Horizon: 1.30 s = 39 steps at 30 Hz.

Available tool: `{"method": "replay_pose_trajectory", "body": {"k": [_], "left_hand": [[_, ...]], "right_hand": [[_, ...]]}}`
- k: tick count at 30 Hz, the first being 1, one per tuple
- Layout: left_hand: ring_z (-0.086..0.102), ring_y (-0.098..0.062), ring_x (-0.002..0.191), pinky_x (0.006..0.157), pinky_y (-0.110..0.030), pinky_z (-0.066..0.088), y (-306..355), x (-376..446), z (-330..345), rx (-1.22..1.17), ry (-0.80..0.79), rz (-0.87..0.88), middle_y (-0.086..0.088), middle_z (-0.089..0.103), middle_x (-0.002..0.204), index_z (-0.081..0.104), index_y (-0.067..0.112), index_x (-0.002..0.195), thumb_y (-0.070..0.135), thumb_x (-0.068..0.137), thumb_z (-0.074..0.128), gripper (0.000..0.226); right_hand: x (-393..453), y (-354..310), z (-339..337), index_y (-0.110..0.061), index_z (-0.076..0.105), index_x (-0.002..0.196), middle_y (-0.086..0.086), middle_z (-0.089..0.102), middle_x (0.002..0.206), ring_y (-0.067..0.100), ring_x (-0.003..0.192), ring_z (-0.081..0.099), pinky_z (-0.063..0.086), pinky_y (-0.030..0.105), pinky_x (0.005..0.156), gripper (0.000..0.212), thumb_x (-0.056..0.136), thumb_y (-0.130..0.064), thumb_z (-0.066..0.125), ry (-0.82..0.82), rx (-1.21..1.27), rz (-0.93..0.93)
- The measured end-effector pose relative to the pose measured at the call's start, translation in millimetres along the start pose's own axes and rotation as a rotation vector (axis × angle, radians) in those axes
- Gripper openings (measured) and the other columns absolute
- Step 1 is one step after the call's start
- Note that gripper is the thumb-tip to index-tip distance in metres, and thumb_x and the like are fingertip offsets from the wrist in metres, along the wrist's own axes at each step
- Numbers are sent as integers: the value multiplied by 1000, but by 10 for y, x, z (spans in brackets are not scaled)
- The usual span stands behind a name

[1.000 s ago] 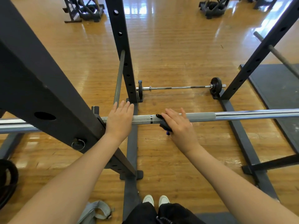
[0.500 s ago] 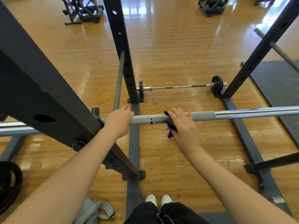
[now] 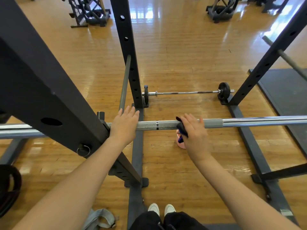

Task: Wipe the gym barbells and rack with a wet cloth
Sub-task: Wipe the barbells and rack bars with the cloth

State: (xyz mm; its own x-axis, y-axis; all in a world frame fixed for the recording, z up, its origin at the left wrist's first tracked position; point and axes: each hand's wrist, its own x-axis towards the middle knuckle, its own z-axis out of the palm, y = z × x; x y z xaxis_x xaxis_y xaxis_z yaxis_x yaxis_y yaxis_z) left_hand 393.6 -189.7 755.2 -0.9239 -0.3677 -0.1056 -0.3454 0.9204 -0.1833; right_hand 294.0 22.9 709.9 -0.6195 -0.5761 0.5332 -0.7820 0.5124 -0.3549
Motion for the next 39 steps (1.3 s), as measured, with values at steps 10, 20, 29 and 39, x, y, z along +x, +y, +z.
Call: {"method": "replay_pose_trajectory", "body": {"k": [10, 20, 29, 39], "left_hand": [[9, -22, 146, 117, -37, 5, 56, -42, 21, -45, 61, -49, -8, 15, 158, 10, 9, 150, 45, 91, 53, 81], [20, -20, 143, 117, -36, 5, 25, -51, 22, -47, 87, -34, -6, 29, 153, 20, 8, 148, 45, 92, 52, 75], [17, -21, 144, 117, -37, 7, 55, -24, 30, -10, 83, -48, -6, 29, 154, 23, 9, 148, 36, 94, 53, 68], [22, -21, 142, 117, -41, 8, 64, -23, -47, -21, 28, -37, -4, 37, 149, 36, 16, 142, 16, 90, 55, 55]], "right_hand": [[-28, 181, -177, -2, 61, 120, 16, 59, 126, 29, 123, 50, 22, 44, 110, 48, 74, 0, 74, 19, 74, 160], [-39, 177, -151, -6, 64, 118, 15, 60, 126, 28, 115, 58, 22, 58, 106, 61, 60, 6, 82, -68, -13, -37], [112, -590, 242, 0, 64, 115, 17, 65, 116, 33, 111, 61, 22, 57, 104, 63, 56, 9, 83, -29, -5, -101], [-31, 77, -62, 2, 64, 115, 20, 63, 120, 35, 111, 60, 22, 56, 107, 49, 67, 11, 74, 78, -49, 53]]}}
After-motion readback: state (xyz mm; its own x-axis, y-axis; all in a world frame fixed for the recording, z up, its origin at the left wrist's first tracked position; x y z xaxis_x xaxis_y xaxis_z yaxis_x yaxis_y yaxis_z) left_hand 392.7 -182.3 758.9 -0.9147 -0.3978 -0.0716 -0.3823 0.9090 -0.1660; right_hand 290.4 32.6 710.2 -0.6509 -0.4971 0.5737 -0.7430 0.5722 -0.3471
